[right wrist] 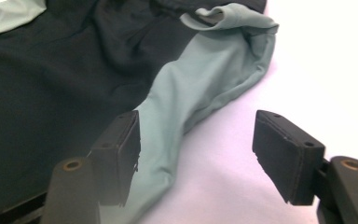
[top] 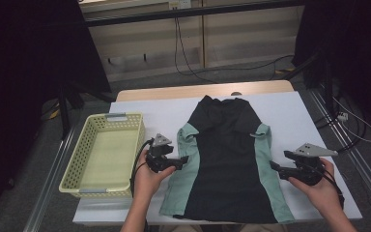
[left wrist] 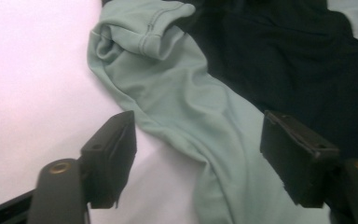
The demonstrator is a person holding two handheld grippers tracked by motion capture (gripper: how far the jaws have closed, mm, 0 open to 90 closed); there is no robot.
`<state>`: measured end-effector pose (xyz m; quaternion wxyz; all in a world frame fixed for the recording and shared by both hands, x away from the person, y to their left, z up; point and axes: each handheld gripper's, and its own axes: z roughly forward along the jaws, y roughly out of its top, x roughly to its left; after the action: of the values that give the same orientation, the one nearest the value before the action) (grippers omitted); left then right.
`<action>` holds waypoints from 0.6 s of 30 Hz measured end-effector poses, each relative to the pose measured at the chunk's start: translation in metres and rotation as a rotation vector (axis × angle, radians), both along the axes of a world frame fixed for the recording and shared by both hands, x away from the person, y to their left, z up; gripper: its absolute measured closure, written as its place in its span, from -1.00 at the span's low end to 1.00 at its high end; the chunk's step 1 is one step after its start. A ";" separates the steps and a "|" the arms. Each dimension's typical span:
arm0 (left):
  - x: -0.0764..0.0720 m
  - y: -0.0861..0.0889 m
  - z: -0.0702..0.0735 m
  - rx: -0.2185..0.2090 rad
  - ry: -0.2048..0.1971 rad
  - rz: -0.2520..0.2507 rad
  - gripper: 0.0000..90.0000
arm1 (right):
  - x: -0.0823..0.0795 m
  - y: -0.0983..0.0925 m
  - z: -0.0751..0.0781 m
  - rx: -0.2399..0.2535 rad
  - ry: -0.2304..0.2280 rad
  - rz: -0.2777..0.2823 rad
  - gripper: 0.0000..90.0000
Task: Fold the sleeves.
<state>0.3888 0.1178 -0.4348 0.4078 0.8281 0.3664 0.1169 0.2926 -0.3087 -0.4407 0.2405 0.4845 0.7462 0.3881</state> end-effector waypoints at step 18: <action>0.000 -0.006 -0.015 0.102 0.084 -0.044 0.52 | 0.011 -0.005 -0.005 -0.031 0.014 -0.062 -0.14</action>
<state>0.3883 0.1114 -0.4498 0.3519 0.8598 0.3586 0.0917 0.3033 -0.3142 -0.4460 0.2548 0.5063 0.7383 0.3655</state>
